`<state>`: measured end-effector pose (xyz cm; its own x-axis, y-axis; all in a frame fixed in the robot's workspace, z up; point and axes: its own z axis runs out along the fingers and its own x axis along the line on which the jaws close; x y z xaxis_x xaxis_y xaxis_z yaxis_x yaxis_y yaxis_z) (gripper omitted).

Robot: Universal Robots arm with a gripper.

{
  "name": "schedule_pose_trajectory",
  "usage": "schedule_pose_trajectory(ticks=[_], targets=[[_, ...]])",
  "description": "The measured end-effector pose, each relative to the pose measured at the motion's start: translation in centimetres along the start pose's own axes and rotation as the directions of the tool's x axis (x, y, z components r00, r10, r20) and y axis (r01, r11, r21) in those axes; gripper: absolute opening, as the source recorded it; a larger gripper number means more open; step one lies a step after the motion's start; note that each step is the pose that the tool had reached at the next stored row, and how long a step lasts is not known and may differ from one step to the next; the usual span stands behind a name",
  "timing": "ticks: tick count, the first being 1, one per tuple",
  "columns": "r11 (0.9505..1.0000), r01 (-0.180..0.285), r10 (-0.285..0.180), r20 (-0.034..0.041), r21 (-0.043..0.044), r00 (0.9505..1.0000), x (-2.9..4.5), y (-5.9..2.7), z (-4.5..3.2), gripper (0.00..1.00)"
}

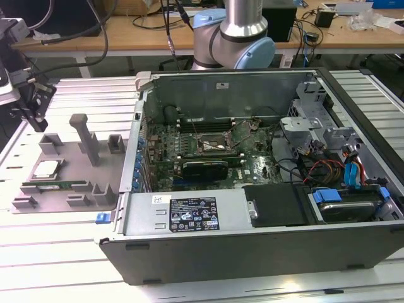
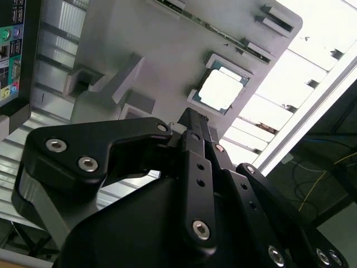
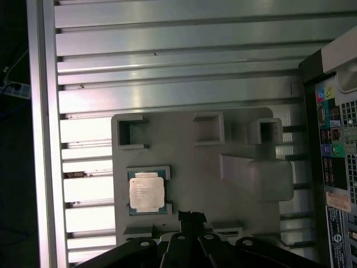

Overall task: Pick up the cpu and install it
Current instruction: 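Pick up the cpu and move it towards the insertion slot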

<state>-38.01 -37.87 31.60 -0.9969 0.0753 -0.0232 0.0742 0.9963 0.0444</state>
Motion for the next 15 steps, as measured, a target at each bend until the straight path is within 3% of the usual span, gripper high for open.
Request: schedule_pose_trajectory(ticks=[10,15], targets=[[1.0,0.0,0.0,0.0002,-0.0001,1.0,0.06,-0.01,0.04,0.11],[1.0,0.0,0.0,-0.0001,-0.0002,1.0,0.7,-0.07,0.31,0.11]])
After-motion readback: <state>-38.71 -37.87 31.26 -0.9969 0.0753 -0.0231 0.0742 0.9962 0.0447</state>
